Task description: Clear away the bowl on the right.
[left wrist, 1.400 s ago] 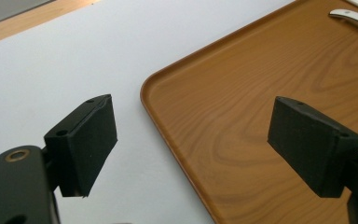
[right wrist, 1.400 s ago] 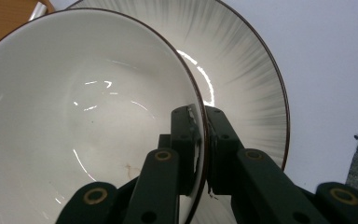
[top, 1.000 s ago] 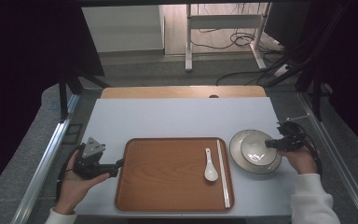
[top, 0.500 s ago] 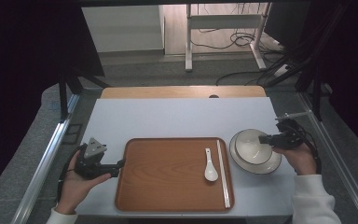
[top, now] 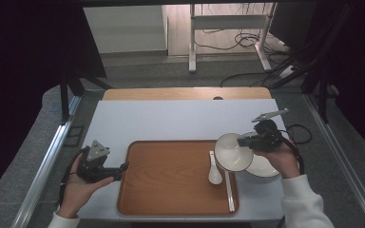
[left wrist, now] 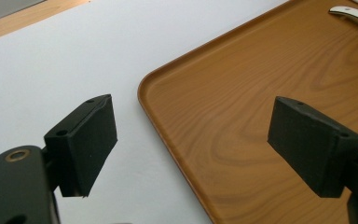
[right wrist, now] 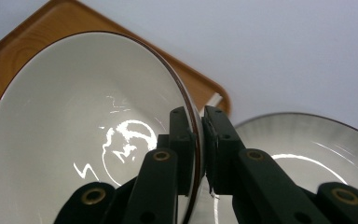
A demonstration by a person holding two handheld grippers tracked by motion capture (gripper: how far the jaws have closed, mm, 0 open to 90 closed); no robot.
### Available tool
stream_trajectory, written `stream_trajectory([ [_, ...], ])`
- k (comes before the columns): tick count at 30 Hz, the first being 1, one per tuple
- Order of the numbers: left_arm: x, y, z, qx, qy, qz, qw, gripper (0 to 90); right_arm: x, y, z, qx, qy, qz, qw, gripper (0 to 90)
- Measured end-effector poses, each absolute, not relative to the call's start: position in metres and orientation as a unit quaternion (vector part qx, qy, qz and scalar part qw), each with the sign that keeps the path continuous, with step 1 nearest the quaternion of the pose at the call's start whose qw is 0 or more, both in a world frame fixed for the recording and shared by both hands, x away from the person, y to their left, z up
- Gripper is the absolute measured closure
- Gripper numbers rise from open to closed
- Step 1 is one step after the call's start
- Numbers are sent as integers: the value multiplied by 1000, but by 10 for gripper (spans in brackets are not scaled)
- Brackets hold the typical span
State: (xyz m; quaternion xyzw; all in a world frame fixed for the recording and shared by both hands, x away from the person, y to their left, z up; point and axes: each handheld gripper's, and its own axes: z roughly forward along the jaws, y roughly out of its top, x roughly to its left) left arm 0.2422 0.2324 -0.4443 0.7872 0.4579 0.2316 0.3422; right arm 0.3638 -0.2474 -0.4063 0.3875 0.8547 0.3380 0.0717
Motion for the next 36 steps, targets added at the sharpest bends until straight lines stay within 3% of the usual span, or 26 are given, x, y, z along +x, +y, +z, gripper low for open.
stream_trajectory([
  [36, 243, 232, -445, 789, 457, 229, 340, 149, 365, -141, -449, 309, 903, 300, 16, 822],
])
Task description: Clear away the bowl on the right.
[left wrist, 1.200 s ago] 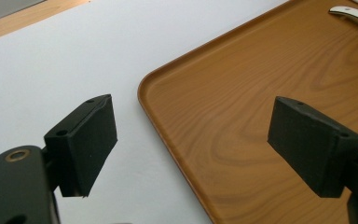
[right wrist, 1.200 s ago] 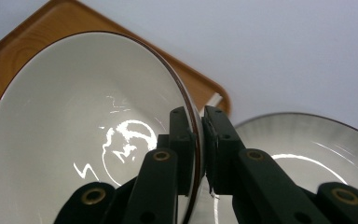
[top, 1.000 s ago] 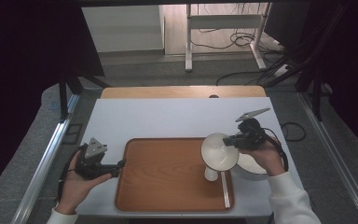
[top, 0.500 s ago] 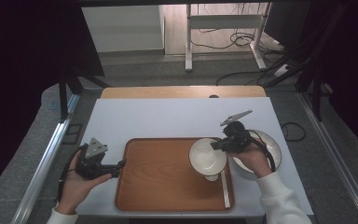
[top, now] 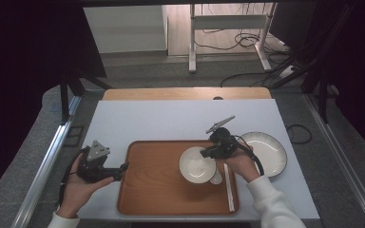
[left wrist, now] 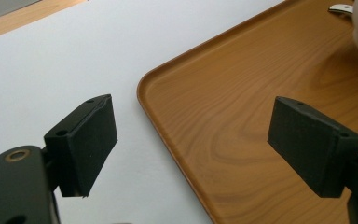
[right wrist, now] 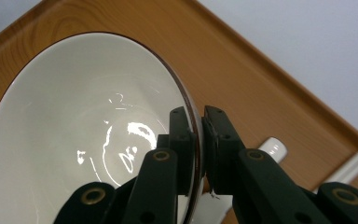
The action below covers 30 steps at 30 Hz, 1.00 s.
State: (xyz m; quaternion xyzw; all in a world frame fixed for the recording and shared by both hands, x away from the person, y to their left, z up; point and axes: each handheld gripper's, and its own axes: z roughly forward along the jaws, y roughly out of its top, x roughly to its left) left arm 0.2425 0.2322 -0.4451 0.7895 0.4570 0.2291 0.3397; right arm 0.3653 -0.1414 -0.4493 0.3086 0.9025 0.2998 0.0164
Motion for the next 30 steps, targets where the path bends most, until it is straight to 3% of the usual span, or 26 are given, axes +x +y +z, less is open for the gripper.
stream_trajectory([
  [25, 242, 234, -445, 789, 457, 230, 339, 149, 376, -134, -478, 324, 905, 277, -2, 801],
  [30, 241, 233, -444, 788, 456, 231, 342, 149, 373, -136, -470, 320, 902, 291, 21, 575],
])
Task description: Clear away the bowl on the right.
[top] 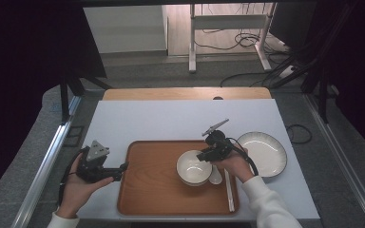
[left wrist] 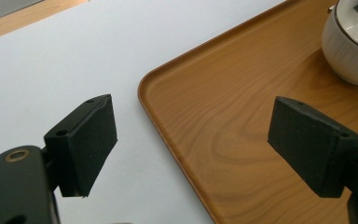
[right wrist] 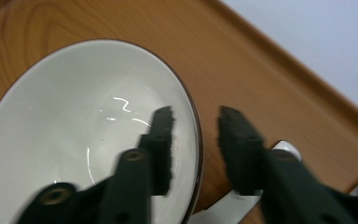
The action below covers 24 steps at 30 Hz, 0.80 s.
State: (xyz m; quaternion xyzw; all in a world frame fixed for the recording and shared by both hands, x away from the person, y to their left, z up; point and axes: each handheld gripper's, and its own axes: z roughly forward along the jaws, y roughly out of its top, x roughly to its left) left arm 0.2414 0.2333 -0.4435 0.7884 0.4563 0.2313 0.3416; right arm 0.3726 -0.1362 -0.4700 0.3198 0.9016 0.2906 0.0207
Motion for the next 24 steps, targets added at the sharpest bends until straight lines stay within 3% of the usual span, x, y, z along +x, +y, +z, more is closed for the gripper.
stream_trajectory([
  [8, 241, 234, -444, 785, 460, 231, 346, 149, 363, -169, -441, 325, 877, 348, 58, 425],
  [24, 242, 233, -444, 785, 460, 232, 346, 149, 363, -252, -419, 378, 840, 378, 96, 360],
])
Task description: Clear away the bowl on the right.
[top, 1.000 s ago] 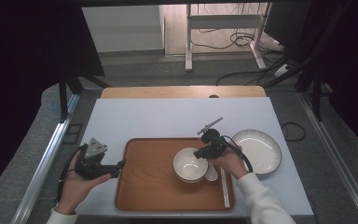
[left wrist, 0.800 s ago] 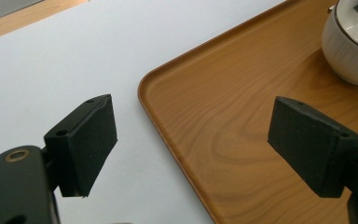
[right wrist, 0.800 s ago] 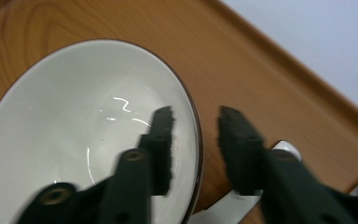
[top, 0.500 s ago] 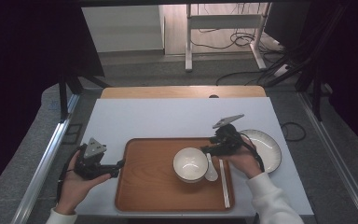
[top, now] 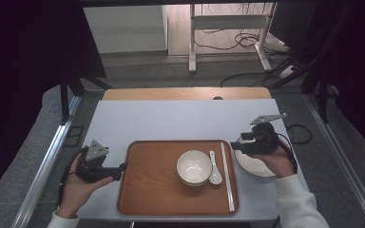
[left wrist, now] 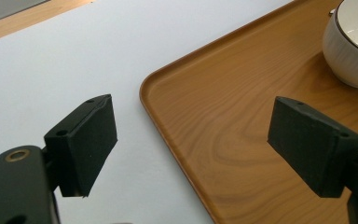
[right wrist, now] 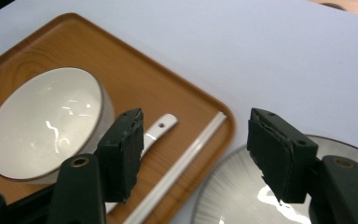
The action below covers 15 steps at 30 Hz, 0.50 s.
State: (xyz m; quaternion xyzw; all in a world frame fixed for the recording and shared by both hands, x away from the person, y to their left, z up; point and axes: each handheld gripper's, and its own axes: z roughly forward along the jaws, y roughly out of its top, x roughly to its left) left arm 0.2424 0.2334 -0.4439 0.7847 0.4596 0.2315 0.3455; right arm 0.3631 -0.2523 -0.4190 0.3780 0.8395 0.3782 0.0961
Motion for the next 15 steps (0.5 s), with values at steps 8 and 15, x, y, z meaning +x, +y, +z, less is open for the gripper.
stream_trajectory([
  [8, 243, 235, -443, 783, 461, 228, 350, 149, 362, -279, -414, 395, 829, 383, 99, 363],
  [15, 244, 234, -441, 781, 462, 229, 353, 147, 363, -299, -417, 411, 821, 383, 100, 364],
])
